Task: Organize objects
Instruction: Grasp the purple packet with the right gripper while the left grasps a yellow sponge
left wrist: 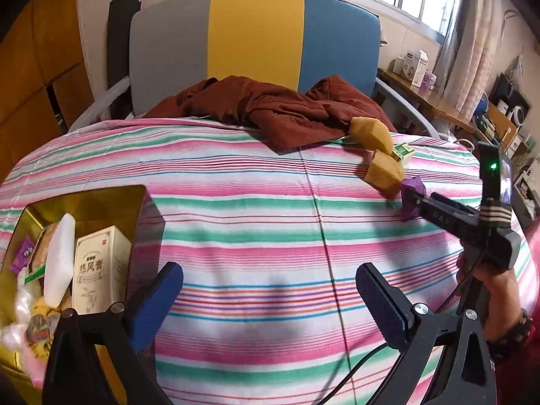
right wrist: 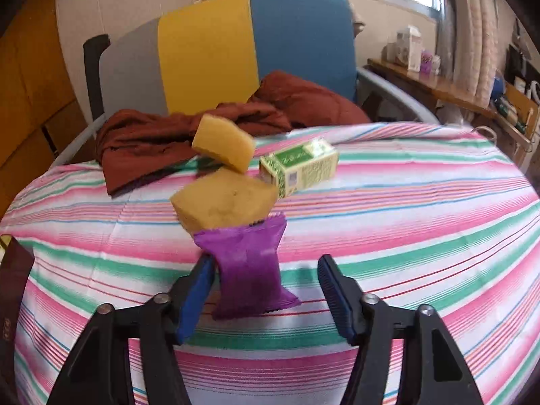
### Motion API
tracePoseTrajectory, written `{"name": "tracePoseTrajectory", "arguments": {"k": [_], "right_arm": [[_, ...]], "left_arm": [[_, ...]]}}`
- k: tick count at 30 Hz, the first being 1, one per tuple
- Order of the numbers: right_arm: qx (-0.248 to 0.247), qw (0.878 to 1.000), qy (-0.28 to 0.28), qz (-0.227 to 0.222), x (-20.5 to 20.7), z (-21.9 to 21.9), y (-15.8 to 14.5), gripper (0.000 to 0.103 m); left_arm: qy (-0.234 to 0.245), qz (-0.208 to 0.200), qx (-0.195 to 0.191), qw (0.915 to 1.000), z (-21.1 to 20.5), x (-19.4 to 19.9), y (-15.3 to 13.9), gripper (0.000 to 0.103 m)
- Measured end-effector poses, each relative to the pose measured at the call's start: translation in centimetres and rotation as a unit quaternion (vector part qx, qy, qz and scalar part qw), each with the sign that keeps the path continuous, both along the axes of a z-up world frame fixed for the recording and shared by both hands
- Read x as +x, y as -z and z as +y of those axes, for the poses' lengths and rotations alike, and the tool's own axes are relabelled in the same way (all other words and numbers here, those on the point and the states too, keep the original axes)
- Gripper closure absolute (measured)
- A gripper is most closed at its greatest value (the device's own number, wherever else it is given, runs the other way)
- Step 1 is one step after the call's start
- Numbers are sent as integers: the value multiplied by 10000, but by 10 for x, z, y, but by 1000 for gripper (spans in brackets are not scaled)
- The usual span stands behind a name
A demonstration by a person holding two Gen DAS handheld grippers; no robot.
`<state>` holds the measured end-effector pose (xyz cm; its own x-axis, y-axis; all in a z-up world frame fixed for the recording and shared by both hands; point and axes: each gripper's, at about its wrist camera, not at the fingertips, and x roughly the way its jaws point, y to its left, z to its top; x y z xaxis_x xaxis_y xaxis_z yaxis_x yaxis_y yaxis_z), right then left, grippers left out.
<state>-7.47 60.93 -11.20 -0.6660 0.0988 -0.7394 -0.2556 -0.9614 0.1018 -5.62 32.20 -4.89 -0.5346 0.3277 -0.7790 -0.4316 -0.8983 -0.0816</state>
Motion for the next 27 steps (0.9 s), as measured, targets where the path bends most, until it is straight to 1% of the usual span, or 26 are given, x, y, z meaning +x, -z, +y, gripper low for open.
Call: {"name": "tracePoseTrajectory", "arguments": {"k": [1,2,4,8,10,12,13,15,17,19,22,24,25,27], "right_arm": [[-44,10000,-10,9,0,1,1,64],[-86,9999,-7,56,2,3,0,67],[-120,9998,28,123,7,5,-1,68],[21,9994,337,116,28,13,-4,69],[67,9981,588,147,43,21,-6,69],[77,9973,712,158,54,27,-6,69],[61,9969,762,167,58,29,-5,70],[-105,9958,885,195,65,36,-3,70],[-217,9944,1011,231,68,43,-1,70],[-224,9933,1097,290,71,45,-3,70],[-199,9931,1109,312,71,45,-2,70],[-186,9931,1114,322,71,45,-2,69],[-178,9930,1120,332,71,45,-2,69],[-148,9923,1182,336,71,45,-2,69]], "left_arm": [[33,13,-3,10000,4,-1,0,0],[70,26,-35,10000,9,-1,1,0],[109,48,-78,9999,19,-4,3,0],[273,54,-156,9995,47,-13,11,0],[438,44,-246,9987,67,-18,18,0],[550,50,-319,9980,88,-22,23,0],[663,29,-298,9973,99,-25,26,0],[784,52,-412,9961,126,-33,32,0],[963,-43,-367,9947,147,-40,36,0],[1011,74,-490,9936,166,-45,39,0],[1104,285,-573,9918,189,-53,41,0],[1189,318,-521,9910,200,-58,44,0],[1163,332,-607,9908,206,-61,46,0],[1173,392,-648,9902,215,-66,51,0]]}}
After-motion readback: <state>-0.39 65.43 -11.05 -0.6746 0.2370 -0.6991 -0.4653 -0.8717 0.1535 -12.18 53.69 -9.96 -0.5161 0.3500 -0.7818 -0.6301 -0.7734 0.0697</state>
